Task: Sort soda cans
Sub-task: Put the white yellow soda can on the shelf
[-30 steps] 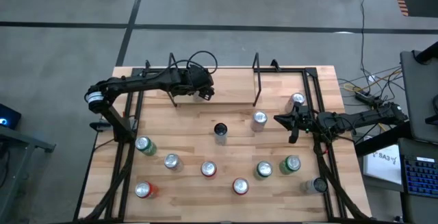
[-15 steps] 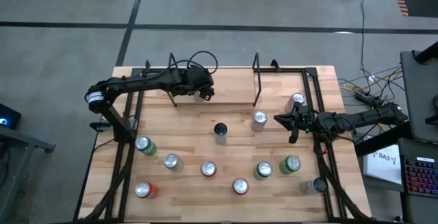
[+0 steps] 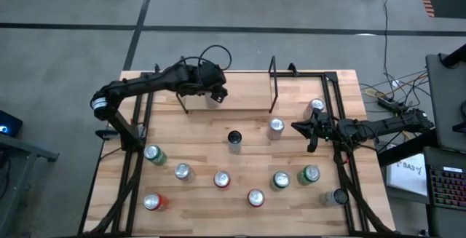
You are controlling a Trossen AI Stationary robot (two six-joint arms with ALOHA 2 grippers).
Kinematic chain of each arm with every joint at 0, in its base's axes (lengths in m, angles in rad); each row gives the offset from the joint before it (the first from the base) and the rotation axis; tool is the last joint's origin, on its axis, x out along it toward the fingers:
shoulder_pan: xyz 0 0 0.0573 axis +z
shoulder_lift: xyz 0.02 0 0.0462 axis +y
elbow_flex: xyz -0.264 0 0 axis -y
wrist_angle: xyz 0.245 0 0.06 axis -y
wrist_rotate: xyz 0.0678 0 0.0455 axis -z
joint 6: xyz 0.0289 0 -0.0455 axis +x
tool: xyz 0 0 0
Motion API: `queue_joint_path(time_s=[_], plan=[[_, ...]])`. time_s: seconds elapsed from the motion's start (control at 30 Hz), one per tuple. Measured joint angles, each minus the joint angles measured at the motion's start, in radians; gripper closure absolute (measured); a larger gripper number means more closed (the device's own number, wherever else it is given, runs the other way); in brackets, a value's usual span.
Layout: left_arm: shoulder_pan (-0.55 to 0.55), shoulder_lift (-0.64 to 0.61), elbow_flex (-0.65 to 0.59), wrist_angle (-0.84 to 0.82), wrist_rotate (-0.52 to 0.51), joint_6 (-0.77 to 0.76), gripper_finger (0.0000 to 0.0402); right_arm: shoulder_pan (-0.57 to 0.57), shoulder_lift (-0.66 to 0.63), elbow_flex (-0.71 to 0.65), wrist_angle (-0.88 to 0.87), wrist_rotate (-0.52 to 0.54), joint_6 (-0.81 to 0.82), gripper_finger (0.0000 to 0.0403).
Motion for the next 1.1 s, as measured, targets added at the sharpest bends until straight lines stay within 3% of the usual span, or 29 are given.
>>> queue_joint_path(time_s=[0.23, 0.5, 0.63, 0.77, 1.0, 1.1], plan=[[-0.028, -0.004, 0.132, -0.049, -0.031, 0.120, 0.0096, 0.000, 0.000, 0.000, 0.000, 0.000, 0.015, 0.0390], [-0.237, -0.036, 0.140, -0.040, -0.061, 0.457, 0.0158, 0.000, 0.000, 0.000, 0.000, 0.000, 0.028, 0.0390], [-0.371, -0.079, 0.018, -0.031, -0.043, 0.604, 0.0207, 0.000, 0.000, 0.000, 0.000, 0.000, 0.025, 0.0390], [-0.448, -0.146, -0.147, 0.023, -0.041, 0.623, 0.0263, 0.000, 0.000, 0.000, -0.003, 0.000, 0.018, 0.0390], [-0.422, -0.290, -0.465, 0.344, -0.044, 0.596, 0.0383, 0.000, 0.000, 0.000, -0.003, 0.008, 0.019, 0.0390], [-0.373, -0.334, -0.582, 0.547, -0.048, 0.623, 0.0393, 0.000, 0.000, 0.000, -0.008, 0.008, 0.018, 0.0390]])
